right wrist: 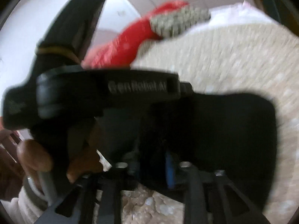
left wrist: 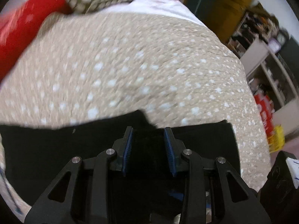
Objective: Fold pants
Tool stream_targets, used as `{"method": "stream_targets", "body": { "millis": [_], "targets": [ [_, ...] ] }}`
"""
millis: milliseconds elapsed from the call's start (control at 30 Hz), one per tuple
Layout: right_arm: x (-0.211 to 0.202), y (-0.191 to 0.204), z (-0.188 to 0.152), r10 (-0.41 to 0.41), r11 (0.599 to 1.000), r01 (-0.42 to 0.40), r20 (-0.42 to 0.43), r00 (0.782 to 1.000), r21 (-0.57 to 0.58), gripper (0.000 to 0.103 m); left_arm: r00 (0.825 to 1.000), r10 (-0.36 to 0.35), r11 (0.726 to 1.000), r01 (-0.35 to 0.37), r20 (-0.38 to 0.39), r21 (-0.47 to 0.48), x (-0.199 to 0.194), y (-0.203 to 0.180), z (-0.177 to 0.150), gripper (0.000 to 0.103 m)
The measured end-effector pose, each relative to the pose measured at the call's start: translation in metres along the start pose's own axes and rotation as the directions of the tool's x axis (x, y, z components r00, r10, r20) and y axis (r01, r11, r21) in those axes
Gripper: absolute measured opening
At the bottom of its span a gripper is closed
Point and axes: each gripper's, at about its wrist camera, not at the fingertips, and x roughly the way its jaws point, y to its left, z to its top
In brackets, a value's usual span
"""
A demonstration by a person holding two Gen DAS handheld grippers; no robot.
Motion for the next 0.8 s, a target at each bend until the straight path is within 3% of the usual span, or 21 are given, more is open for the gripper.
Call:
{"method": "stream_targets", "body": {
  "millis": [67,100,167,267,300,367,433,533,633,800],
  "targets": [
    [-0.011,0.011,-0.001,0.052,0.998,-0.052,0.015,0.999,-0.041,0.045,0.999,-0.031,0.999,0.031,0.011,-0.032,-0.008,0.011,-0.005,0.032],
    [-0.025,0.014,0.0,0.076,0.995,-0.074,0.04,0.996,-0.064,0.045,0.999,-0.006,1.0,0.007,0.032,-0.024,-0.015,0.011,-0.007,0.032],
    [-0.063,0.013,0.003,0.052,0.994,-0.04,0.119,0.992,-0.102,0.045,0.995,0.049,0.999,-0.049,0.083,-0.005,-0.029,0.007,-0.01,0.032],
    [-0.103,-0.011,0.012,-0.14,0.984,0.159,0.203,0.969,-0.081,0.042,0.99,0.039,0.999,-0.041,0.135,0.008,-0.046,-0.001,-0.016,0.032],
    [-0.108,-0.023,0.014,-0.227,0.967,0.246,0.213,0.95,-0.068,0.038,0.989,0.026,1.0,-0.028,0.143,0.011,-0.048,-0.001,-0.017,0.032],
    [-0.104,-0.043,0.019,-0.296,0.952,0.306,0.186,0.937,-0.024,0.025,0.988,0.033,0.999,-0.038,0.151,0.027,-0.048,-0.01,-0.024,0.032],
    [-0.091,-0.056,0.021,-0.295,0.953,0.303,0.152,0.943,-0.027,0.021,0.986,0.073,0.996,-0.078,0.15,0.031,-0.041,-0.018,-0.026,0.032],
    [-0.06,-0.057,0.027,-0.316,0.944,0.323,0.093,0.944,-0.073,0.021,0.984,0.152,0.987,-0.156,0.092,0.039,-0.015,-0.021,-0.033,0.032],
    [-0.031,-0.065,0.024,-0.394,0.91,0.394,0.031,0.919,-0.128,0.021,0.979,0.175,0.984,-0.177,0.103,0.018,-0.004,-0.015,-0.04,0.037],
    [-0.061,-0.049,0.028,-0.372,0.915,0.376,0.054,0.927,-0.147,0.02,0.981,0.16,0.987,-0.162,0.105,0.011,-0.009,-0.013,-0.045,0.039]
  ]
}}
